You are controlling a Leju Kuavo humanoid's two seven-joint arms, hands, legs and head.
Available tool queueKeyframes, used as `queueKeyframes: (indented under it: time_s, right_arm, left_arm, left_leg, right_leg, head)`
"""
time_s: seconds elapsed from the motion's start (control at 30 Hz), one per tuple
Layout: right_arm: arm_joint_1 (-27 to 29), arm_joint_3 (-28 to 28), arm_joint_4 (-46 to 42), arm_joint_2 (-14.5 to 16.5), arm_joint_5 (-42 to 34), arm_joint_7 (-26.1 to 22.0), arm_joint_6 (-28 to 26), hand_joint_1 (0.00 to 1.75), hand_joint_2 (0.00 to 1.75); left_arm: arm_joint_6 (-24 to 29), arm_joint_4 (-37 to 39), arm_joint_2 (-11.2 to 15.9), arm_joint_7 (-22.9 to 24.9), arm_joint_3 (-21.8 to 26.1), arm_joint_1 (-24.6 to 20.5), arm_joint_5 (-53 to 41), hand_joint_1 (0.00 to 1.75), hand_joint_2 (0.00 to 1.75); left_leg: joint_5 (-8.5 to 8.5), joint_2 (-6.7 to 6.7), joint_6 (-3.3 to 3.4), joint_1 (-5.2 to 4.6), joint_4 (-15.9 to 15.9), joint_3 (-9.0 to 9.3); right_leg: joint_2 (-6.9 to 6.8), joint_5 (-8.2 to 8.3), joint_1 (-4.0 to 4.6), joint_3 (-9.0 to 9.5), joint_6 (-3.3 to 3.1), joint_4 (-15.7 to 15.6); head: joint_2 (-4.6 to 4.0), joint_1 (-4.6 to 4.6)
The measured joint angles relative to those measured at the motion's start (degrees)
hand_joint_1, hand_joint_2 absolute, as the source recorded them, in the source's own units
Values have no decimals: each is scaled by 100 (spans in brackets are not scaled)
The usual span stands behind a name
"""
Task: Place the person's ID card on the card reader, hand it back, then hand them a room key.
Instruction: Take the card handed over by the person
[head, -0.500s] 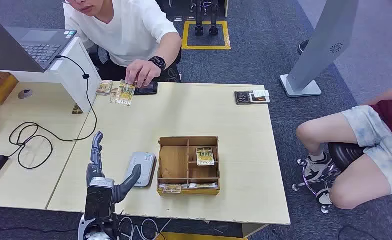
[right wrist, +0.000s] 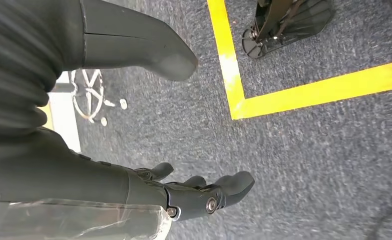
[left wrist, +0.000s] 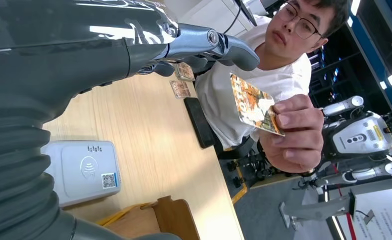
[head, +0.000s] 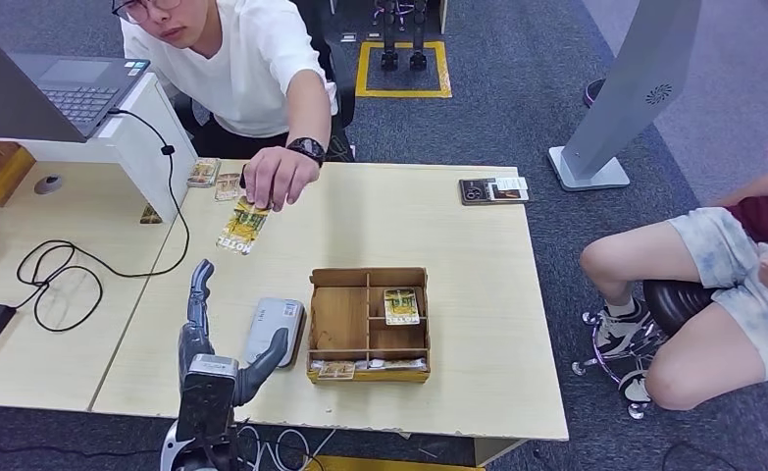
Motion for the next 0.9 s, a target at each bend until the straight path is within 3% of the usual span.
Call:
queueKeyframes:
  time_s: [0.1, 0.13, 0.23, 0.27, 0.7, 0.9]
  right_arm:
    - [125, 207, -200, 11, -18, 36, -15, 0, 175]
    - [158, 260, -254, 14, -16, 49, -21, 0, 175]
    - [239, 404, -388, 17, -2, 98, -52, 0, 175]
    - [252, 440, -416, 17, 10, 105, -58, 0, 175]
    - [281, 530, -513, 32, 795, -113, 364, 0, 175]
    - [289, 313, -642, 32, 2045, -462, 979, 0, 175]
  left_arm:
    - [-3, -28, -4, 4, -27, 5, -14, 0, 175]
    - [-2, -36, -4, 5, -34, 8, -26, 0, 131]
    - [2, -66, -8, 44, -43, 16, -131, 0, 131]
    - [-2, -77, -12, 77, -43, 14, -183, 0, 175]
    - [-48, -78, -141, 447, -43, -202, -766, 0, 175]
    - [-110, -75, -149, 700, -42, -280, -1039, 0, 175]
  left_leg:
    - [0, 0, 0, 0, 0, 0]
    - [0, 0, 0, 0, 0, 0]
    - [0, 0, 0, 0, 0, 0]
    - [0, 0, 0, 0, 0, 0]
    - [0, 0, 0, 0, 0, 1]
    - [0, 0, 0, 0, 0, 0]
  right_leg:
    - [0, 0, 0, 1, 0, 0]
    - [0, 0, 0, 1, 0, 0]
    - [0, 0, 0, 1, 0, 0]
    - [0, 0, 0, 1, 0, 0]
    - [0, 0, 0, 0, 0, 0]
    - [0, 0, 0, -1, 0, 0]
  head:
    - [0, -1]
    - [0, -1]
    - [0, -1]
    - [0, -1]
    - [0, -1]
    - [0, 1]
